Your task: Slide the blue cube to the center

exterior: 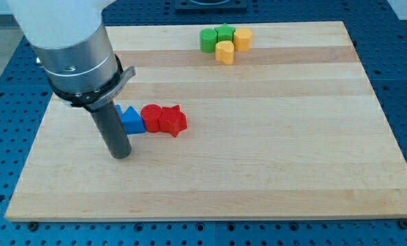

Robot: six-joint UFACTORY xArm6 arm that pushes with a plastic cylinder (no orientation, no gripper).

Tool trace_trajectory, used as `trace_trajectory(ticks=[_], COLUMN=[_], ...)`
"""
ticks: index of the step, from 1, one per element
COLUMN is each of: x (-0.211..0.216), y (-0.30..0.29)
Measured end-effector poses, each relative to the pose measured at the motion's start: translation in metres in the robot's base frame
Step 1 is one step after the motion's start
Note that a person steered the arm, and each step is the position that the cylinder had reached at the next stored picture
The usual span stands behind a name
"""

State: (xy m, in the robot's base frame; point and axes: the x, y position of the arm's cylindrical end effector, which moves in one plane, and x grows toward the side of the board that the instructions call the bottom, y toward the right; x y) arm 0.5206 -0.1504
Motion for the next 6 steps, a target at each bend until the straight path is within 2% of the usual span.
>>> trace_trajectory(ticks=[1, 3, 4, 5, 6], x=[-0.01, -0.029, -0.056, -0.056, -0.077], y=[-0.048, -0.059, -0.017, -0.017, 0.01])
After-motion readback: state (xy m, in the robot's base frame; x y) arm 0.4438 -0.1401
